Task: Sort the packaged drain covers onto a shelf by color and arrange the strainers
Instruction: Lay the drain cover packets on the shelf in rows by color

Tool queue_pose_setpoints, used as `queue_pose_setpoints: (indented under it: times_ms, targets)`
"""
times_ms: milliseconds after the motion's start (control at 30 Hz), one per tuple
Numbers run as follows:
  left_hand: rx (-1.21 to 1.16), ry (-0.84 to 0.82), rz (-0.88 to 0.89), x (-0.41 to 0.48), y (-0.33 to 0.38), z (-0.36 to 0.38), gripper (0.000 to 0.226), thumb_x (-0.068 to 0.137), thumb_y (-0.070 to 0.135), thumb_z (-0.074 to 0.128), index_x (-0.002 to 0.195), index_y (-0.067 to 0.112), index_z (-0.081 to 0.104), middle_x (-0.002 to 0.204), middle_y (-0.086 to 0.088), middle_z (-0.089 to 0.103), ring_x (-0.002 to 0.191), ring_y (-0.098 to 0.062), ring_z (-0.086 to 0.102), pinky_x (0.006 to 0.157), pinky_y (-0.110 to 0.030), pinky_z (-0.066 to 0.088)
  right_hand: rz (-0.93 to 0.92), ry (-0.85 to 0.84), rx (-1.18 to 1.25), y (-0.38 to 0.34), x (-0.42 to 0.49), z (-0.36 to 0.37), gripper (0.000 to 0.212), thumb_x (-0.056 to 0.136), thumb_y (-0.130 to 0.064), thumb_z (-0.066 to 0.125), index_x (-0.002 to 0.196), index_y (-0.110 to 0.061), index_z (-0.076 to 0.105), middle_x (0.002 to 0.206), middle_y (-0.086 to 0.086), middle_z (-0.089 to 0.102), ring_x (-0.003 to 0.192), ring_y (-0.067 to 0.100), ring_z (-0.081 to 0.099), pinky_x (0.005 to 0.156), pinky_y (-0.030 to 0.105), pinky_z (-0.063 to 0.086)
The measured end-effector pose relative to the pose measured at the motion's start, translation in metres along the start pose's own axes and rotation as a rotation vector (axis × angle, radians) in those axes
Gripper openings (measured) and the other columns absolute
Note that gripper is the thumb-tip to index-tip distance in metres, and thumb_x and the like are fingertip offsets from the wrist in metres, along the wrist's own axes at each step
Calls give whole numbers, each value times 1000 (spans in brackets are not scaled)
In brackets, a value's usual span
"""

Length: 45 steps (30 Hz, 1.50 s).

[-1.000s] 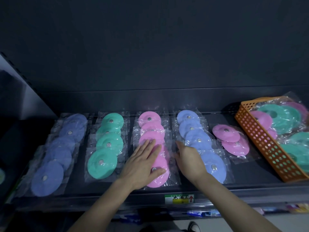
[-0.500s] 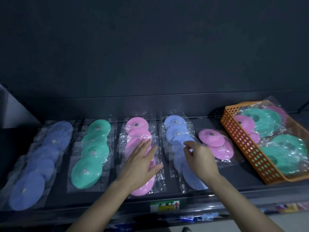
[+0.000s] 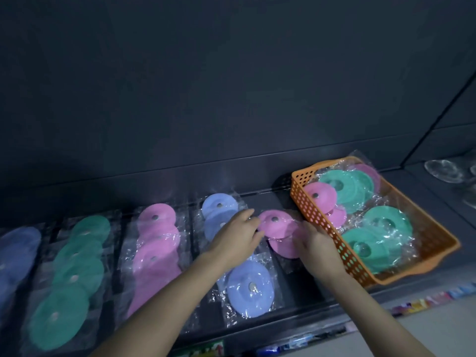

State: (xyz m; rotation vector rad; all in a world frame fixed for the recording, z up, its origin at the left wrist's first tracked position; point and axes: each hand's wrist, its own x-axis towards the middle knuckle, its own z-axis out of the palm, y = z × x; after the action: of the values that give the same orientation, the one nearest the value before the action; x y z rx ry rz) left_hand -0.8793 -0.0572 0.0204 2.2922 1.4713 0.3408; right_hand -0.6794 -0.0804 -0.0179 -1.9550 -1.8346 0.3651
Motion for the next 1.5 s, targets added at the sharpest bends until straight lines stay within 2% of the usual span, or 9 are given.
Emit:
queue_pose_setpoints:
  times_ms: [233,367,567,733,867,1000,1100,1233,1500]
  targets:
    - [75,-169,-22,48,19,16,47,95,25,49,139,11,40,155,-10,22,141,-23,24,111,-33,29,43,7,30,31,14,-13,25,82,-9,63,103,1,53,95,23,63,85,38,60,68,32,39]
    - [109,-269,-58,66,24,28,65,87,34,61,142,11,33,153,-14,23,141,-27,23,111,-38,30,97,-15,-13,52,22,-23,32,85,-19,63,105,5,56,104,24,60,96,39,57,83,38,45]
    - [76,-234,-162,78,38,49,69,88,43,58,140,8,30,145,-20,33,138,-31,27,111,-38,29,160,-242,-24,58,26,-28,40,76,-52,66,72,-13,55,78,11,62,79,28,59,63,28,39]
    - [83,-195,-235,83,48,55,63,93,44,49,139,5,32,143,-23,35,134,-34,33,107,-36,31,196,-288,35,59,32,-25,8,76,-14,62,82,-9,61,85,5,66,86,27,64,66,26,44]
    - [12,-179,-248,81,44,51,55,98,37,39,144,9,30,153,-18,23,141,-29,26,113,-34,25,56,-166,-191,64,39,-33,15,80,2,52,91,-5,59,94,15,65,84,34,64,65,33,47]
    - [27,-181,-229,76,41,44,44,96,19,43,138,6,39,146,-13,33,132,-27,38,107,-29,31,-140,-40,-469,59,36,-38,29,44,11,68,68,-5,60,71,15,57,62,35,57,49,38,49]
    - [41,-186,-235,74,40,43,44,92,17,49,134,5,43,140,-11,38,127,-25,43,104,-28,34,-219,-84,-455,62,34,-29,28,50,2,65,77,-6,65,78,13,59,71,35,58,59,42,52]
    - [173,-162,-291,75,41,50,49,91,27,52,133,7,39,138,-14,37,129,-28,38,105,-34,35,-233,-254,-179,68,28,-18,41,83,-32,51,115,-6,57,107,13,58,99,33,55,89,37,46]
    - [427,-177,-213,81,41,46,49,93,39,47,131,8,43,128,-11,51,116,-29,43,94,-33,37,-165,-305,-239,62,13,-28,88,73,-62,62,138,-8,36,144,7,37,135,24,32,110,28,30]
